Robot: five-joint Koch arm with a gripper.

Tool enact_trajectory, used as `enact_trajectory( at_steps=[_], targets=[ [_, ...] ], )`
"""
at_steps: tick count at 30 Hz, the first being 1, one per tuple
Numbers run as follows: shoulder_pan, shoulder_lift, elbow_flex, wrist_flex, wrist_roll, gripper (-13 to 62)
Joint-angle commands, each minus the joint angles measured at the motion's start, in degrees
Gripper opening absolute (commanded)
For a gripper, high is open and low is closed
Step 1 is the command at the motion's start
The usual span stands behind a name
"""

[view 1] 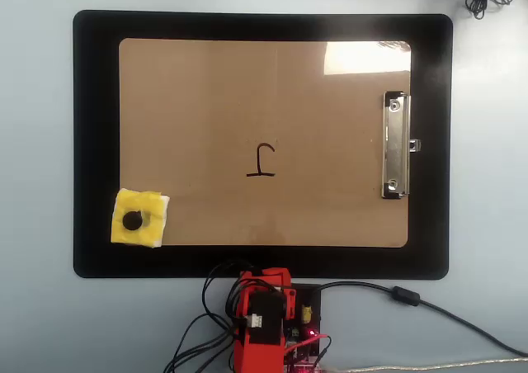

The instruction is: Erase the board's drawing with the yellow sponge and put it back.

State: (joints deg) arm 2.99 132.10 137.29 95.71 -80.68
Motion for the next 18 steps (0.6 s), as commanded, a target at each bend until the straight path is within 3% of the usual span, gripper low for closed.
enact_trajectory(
  at_steps=[1,11,18],
  targets=[
    [0.79,2.29,3.78,1.23,-0.35,35.3],
    [0.53,2.29,2.20,1.49,0.18,34.5],
    [-3.69,1.85,-22.15,1.85,-0.88,33.7]
  ],
)
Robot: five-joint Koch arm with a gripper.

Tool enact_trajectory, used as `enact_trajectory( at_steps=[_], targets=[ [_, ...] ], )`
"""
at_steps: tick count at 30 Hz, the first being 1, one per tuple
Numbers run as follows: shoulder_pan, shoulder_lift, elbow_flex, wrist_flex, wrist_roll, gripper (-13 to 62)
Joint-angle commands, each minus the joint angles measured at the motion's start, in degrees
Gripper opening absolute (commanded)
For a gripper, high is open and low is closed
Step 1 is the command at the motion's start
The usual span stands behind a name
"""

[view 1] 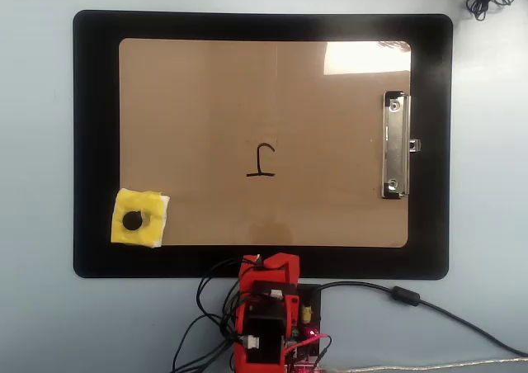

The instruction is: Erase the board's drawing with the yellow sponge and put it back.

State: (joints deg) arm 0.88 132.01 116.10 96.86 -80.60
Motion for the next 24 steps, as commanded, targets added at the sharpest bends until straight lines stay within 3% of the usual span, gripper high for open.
enact_trajectory(
  at_steps=[1,5,13,19,24],
  targets=[
    [-4.13,1.85,-2.64,-0.26,-1.23,33.7],
    [-21.80,2.20,-5.01,-9.93,-5.10,33.6],
    [-54.58,0.26,2.81,-53.70,-30.94,33.2],
    [-63.02,-8.96,18.37,-90.09,-22.06,33.3],
    [-63.37,-19.25,20.30,-102.39,-15.91,33.3]
  ],
)
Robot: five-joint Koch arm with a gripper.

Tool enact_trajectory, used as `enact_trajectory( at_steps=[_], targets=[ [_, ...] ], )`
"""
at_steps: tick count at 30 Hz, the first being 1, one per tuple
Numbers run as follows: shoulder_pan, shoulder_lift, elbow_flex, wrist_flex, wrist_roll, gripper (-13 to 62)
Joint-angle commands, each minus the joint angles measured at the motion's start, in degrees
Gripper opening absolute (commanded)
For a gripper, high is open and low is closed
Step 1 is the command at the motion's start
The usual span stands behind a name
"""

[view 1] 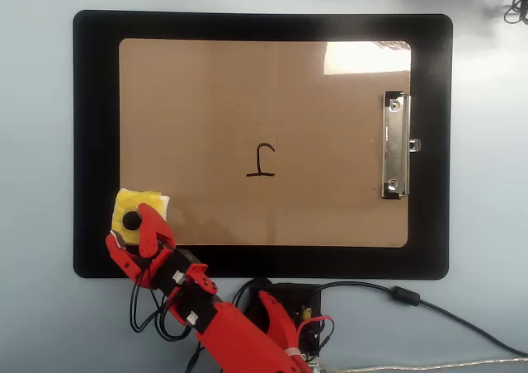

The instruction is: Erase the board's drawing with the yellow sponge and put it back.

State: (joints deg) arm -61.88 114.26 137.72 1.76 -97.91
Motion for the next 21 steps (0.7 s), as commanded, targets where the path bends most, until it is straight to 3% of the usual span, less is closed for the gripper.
enact_trajectory(
  at_steps=[1,21],
  targets=[
    [-0.62,-3.08,-1.41,-8.17,1.49,33.3],
    [-0.70,-15.21,-1.14,-13.45,2.46,32.6]
  ],
)
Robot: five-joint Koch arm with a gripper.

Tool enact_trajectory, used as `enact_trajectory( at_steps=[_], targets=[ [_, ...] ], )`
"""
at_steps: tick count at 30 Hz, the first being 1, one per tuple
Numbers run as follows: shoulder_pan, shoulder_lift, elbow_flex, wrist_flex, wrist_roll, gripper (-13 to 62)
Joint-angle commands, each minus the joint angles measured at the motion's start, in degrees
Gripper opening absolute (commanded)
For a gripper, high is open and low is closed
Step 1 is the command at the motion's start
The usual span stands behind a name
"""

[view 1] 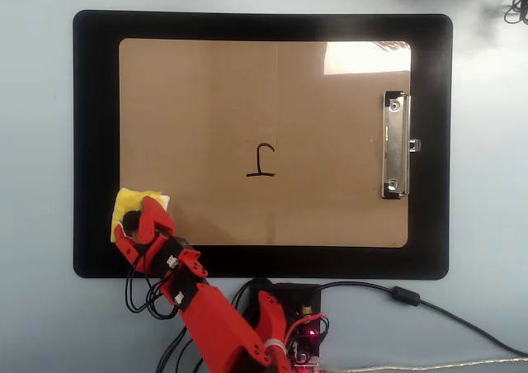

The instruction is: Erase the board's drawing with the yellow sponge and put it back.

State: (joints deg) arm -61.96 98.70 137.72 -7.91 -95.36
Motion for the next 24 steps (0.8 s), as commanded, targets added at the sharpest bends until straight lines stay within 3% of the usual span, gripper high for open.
enact_trajectory(
  at_steps=[1,7,11,18,21,24],
  targets=[
    [-0.62,0.35,-1.05,-3.78,-0.09,31.2],
    [-0.44,0.35,-0.88,-3.87,-0.09,12.8],
    [0.00,0.35,-0.62,-3.87,-0.09,-7.1],
    [2.29,3.87,-0.79,-2.90,-0.70,-8.2],
    [5.98,14.06,-0.35,6.42,-0.79,-8.2],
    [15.47,28.48,-1.14,28.74,-0.35,-8.3]
  ],
)
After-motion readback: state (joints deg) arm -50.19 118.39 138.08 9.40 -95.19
